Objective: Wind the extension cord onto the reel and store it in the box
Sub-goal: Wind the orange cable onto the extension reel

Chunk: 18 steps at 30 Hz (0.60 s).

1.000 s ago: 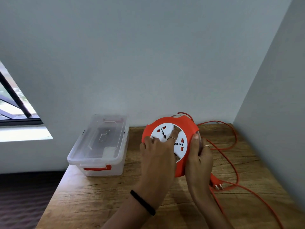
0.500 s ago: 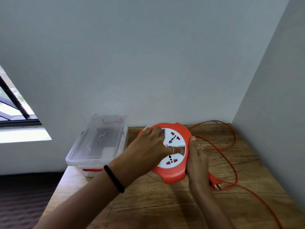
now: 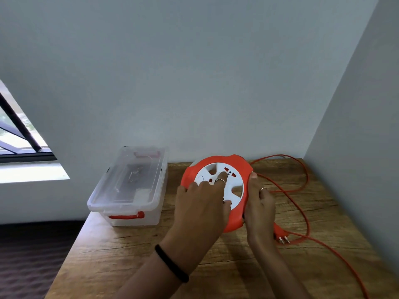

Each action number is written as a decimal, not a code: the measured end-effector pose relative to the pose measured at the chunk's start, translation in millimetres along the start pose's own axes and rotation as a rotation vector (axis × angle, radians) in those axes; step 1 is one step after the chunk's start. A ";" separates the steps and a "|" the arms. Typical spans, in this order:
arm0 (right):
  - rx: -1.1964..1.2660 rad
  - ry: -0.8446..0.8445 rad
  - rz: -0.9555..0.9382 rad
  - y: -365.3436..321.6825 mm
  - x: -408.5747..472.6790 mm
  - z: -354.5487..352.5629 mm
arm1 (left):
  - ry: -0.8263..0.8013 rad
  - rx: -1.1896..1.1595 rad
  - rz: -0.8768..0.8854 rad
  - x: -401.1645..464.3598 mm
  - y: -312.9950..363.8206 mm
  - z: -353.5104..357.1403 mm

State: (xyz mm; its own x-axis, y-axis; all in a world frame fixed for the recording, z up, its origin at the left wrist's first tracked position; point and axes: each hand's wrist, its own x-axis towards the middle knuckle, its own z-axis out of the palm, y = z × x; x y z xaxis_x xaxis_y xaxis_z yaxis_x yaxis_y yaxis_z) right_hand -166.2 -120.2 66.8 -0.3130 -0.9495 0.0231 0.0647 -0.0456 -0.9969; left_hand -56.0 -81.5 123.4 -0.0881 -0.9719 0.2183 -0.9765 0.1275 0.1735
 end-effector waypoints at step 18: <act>-0.008 0.042 -0.188 -1.9 -3.0 -16.9 | 0.023 -0.235 -0.300 13.5 24.3 12.4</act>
State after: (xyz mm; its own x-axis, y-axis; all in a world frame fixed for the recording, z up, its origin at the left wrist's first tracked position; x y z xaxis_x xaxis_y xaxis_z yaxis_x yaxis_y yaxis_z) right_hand -181.4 -112.0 67.3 -0.3583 -0.9105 0.2064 -0.0064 -0.2187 -0.9758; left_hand -83.4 -94.0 118.7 0.2015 -0.9687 0.1450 -0.8864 -0.1173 0.4479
